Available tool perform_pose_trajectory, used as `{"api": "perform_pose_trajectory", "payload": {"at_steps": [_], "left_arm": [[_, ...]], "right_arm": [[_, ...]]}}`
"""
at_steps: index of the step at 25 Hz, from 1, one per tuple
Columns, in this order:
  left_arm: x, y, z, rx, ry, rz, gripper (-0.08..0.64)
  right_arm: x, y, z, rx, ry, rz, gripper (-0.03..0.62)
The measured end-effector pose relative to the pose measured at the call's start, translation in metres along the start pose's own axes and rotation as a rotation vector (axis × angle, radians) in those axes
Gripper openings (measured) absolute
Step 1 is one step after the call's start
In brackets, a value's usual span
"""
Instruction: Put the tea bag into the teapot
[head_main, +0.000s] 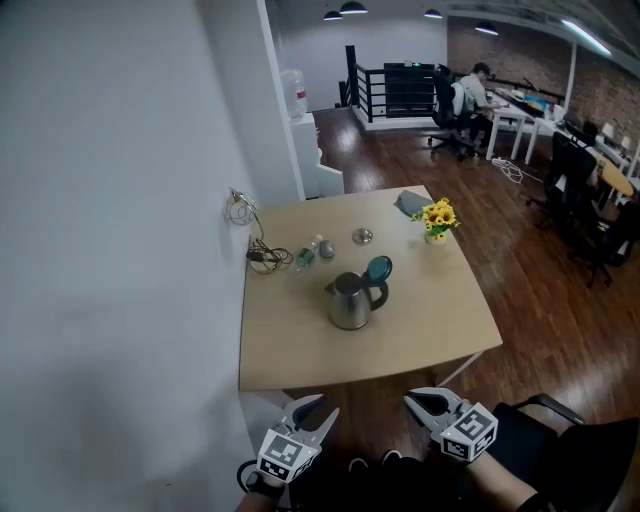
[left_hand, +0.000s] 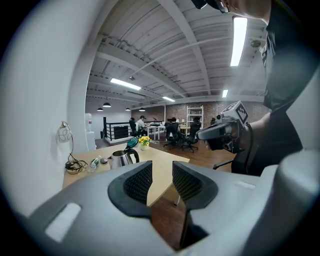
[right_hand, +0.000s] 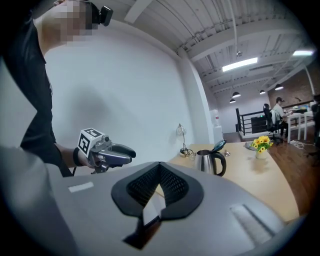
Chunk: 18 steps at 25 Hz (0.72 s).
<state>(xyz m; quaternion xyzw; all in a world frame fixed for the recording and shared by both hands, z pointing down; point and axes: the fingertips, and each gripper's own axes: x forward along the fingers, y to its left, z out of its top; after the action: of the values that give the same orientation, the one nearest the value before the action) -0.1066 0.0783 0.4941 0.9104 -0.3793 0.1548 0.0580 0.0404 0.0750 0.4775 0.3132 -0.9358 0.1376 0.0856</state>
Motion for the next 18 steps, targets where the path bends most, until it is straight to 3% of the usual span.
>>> {"api": "perform_pose_trajectory", "payload": {"at_steps": [6,10,18], "left_arm": [[-0.012,-0.018,-0.007,-0.016,0.021,0.025,0.126],[-0.009,-0.027,-0.004,0.026,0.024,0.034,0.129],[-0.015,-0.042,-0.004,0.033,0.039,0.042,0.129]], "right_arm": [[-0.018,0.007,0.012,-0.024,-0.024,0.001,0.008],[-0.027,0.007,0.013,-0.036,-0.028,0.004,0.008],[-0.041,0.009,0.002,-0.029,-0.012,0.014,0.008]]}}
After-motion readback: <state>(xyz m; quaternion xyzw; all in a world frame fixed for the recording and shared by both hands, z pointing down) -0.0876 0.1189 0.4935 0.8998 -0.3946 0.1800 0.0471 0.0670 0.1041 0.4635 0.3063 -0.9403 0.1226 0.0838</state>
